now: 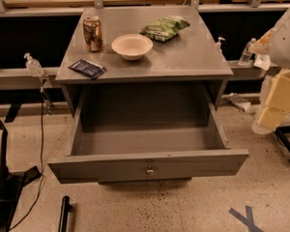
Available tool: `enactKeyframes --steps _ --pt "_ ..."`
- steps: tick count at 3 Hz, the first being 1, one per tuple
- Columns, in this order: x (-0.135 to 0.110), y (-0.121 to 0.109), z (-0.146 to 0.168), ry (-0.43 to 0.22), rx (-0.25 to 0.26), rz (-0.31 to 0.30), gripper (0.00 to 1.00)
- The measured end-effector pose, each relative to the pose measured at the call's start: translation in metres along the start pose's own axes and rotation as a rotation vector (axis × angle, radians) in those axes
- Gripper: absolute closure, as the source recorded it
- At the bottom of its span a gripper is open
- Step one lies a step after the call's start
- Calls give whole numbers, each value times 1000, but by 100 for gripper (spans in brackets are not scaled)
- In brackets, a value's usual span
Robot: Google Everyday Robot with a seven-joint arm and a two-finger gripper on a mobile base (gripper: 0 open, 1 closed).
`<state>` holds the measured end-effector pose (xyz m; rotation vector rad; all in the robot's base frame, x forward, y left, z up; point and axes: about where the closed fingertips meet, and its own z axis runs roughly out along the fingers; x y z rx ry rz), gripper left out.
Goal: Close top drawer
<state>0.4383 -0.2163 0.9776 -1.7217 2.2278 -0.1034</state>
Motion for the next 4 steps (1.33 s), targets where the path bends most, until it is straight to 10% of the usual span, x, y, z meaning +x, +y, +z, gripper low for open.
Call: enactKeyframes --steps 2,4 --pt "-7 4 32 -28 -43 -21 0" --pt "-26 50 175 -191 -128 -2 0"
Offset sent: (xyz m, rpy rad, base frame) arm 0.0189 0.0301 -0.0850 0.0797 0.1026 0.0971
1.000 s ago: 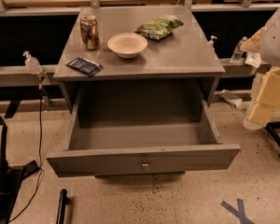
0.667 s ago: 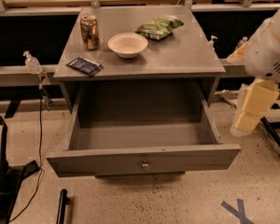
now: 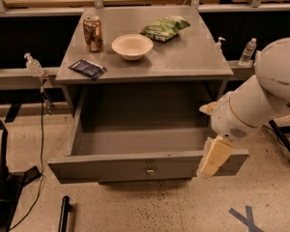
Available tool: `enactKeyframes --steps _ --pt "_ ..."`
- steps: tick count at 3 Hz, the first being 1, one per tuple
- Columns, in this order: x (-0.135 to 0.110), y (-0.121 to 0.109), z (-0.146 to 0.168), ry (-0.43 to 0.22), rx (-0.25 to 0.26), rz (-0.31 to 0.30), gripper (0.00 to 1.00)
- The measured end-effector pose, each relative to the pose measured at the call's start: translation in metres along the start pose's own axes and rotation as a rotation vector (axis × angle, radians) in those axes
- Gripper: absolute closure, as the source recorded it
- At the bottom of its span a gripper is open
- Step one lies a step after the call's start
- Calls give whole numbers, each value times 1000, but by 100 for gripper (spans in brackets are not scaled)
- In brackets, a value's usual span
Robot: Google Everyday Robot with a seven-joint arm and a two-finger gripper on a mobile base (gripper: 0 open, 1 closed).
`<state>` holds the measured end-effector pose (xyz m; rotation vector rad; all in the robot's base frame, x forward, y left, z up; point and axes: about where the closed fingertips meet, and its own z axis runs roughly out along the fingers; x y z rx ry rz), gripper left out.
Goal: Close top drawer
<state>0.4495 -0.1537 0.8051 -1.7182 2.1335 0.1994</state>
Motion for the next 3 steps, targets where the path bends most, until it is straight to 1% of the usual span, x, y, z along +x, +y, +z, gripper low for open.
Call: enactKeyframes --steps 1,2,3 --pt "-1 -3 5 4 0 -4 0" --pt "6 -12 30 -34 22 -36 0" --pt "13 -26 61 -86 74 -65 0"
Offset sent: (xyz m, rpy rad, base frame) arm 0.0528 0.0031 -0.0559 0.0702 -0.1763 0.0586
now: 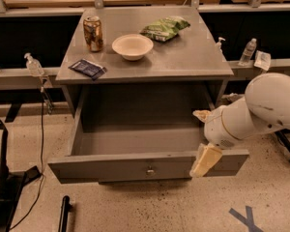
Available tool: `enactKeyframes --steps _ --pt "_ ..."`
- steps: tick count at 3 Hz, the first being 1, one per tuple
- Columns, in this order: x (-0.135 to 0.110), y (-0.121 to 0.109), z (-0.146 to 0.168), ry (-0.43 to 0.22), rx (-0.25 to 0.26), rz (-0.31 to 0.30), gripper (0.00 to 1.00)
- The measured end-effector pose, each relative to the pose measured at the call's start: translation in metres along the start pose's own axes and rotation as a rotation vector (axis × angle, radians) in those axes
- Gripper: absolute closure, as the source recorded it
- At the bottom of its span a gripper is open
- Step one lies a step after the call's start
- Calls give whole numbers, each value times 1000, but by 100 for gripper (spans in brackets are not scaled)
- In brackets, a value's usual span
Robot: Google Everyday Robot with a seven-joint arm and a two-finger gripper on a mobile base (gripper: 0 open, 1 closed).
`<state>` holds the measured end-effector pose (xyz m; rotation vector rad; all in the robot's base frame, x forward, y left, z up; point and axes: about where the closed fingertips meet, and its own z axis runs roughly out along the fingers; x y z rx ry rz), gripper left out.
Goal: Close top drawer
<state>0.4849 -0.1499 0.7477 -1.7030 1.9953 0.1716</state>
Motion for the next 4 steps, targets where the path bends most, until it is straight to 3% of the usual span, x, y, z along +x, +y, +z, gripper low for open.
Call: enactKeyframes --steps 1,2,3,4 --pt "7 -7 25 -46 55 -10 0" --pt "7 -7 25 -46 55 -11 0" --pt "8 -6 29 -25 46 -19 0" --pt "17 -6 40 72 37 -39 0"
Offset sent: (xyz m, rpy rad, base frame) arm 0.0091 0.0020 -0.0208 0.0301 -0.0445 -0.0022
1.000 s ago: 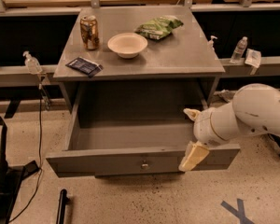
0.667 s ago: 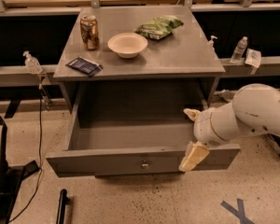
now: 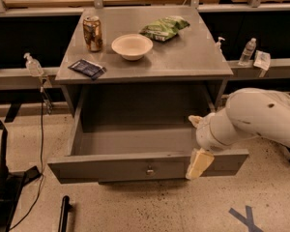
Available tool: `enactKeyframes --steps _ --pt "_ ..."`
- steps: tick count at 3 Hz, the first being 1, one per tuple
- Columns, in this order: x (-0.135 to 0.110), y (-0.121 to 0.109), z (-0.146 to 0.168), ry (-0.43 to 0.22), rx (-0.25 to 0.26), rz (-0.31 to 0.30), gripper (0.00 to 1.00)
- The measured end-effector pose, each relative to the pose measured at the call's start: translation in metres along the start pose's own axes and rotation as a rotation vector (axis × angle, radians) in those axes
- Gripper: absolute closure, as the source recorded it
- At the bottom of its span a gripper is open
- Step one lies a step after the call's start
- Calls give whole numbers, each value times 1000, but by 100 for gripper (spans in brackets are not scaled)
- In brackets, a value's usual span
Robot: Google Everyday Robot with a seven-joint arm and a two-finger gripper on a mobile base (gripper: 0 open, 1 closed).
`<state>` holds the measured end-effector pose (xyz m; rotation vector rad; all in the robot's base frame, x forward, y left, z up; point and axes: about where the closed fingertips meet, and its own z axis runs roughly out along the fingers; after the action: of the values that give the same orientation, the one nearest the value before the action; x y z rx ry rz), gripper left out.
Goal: Close top drawer
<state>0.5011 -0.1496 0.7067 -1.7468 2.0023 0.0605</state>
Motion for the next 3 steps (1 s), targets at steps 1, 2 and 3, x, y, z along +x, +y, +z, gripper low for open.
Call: enactKeyframes --steps 1,2,3 --pt "19 2 15 135 -20 -16 0" --pt "36 5 26 212 -27 -42 0" --pt "42 -2 35 237 -12 -76 0"
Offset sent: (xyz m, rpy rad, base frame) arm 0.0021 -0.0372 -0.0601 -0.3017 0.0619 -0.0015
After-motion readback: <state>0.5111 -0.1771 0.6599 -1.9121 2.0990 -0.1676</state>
